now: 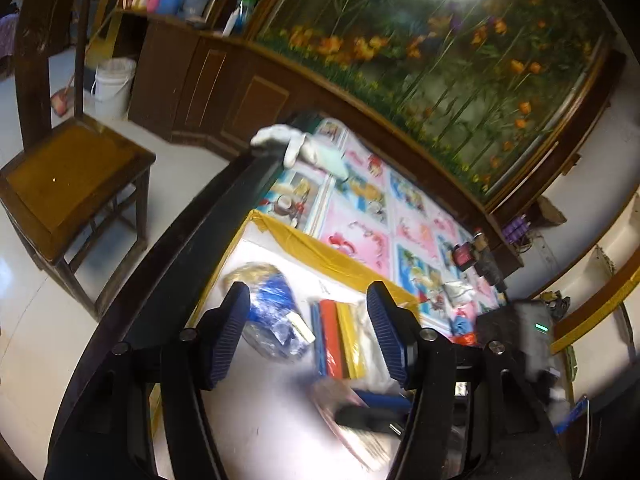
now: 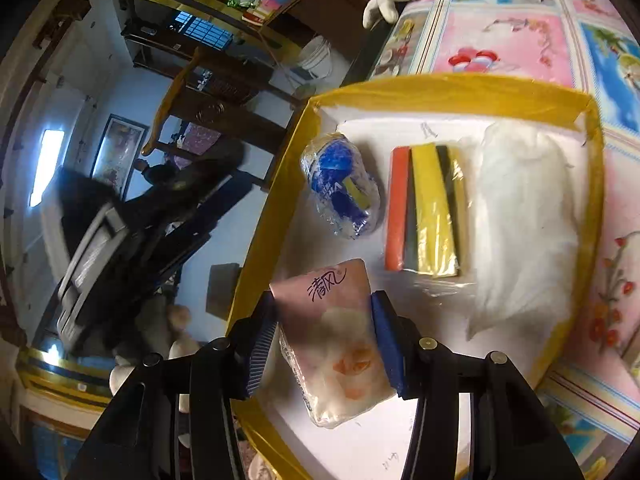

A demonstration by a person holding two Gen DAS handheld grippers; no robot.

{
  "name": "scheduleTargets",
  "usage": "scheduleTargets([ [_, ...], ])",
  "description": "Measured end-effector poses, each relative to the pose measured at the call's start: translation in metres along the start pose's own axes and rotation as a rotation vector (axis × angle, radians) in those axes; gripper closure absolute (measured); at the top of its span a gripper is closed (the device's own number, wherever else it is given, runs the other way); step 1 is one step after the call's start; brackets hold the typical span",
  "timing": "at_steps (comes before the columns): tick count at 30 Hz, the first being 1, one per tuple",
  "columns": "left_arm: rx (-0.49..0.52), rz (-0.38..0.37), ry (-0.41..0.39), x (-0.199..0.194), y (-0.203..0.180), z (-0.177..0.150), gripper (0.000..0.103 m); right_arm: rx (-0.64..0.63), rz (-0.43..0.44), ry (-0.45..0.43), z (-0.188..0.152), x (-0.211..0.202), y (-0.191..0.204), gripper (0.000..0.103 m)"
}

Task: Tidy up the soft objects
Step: 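Lower blue bag and tissue pack into the tray and open both tools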

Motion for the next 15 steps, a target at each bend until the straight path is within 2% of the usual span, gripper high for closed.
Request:
scheduleTargets([
  [1, -0.002, -0.009, -0.018, -0.01, 0.0, -0.004, 0.036, -0.004, -0.019, 0.003, 0.001, 0.004, -0.001, 0.056],
  [5, -0.04, -0.003, -0.067, -0.036, 0.008, -0.018, 0.035, -0.048, -0.147, -0.04, 0.012, 0.012, 0.001, 0.054],
  [6, -0.066, -0.007, -0.068, -0.039, 0.012, -0.02, 0.035, -0.063, -0.18, -0.064, 0.015, 0.012, 0.003, 0.051],
  [8, -0.135, -0.028, -0.064, -0.046, 0.021, -0.027, 0.035, -0.117, -0.305, -0.131, 0.02, 0.008, 0.009, 0.047],
  [9, -0.155, -0.036, -0.06, -0.048, 0.024, -0.029, 0.035, -0.141, -0.343, -0.146, 0.019, 0.006, 0.012, 0.04],
  [10, -0.169, -0.041, -0.056, -0.05, 0.026, -0.033, 0.035, -0.16, -0.365, -0.156, 0.017, 0.003, 0.014, 0.034],
  [13, -0.168, -0.04, -0.06, -0.057, 0.023, -0.042, 0.035, -0.193, -0.356, -0.211, 0.002, -0.023, 0.026, 0.033],
  [15, -0.122, -0.045, -0.061, -0.062, 0.01, -0.048, 0.035, -0.227, -0.375, -0.276, -0.014, -0.05, 0.037, 0.033],
])
Point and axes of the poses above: each gripper's, at about its wrist camera, not at the fingertips, and x roughly the way its jaws point, y to its left, z to its top, the point moved 4 cm from there along x, roughly the way its jaws point, and after that the axes turned 1 degree about x, right-handed, at the moved point
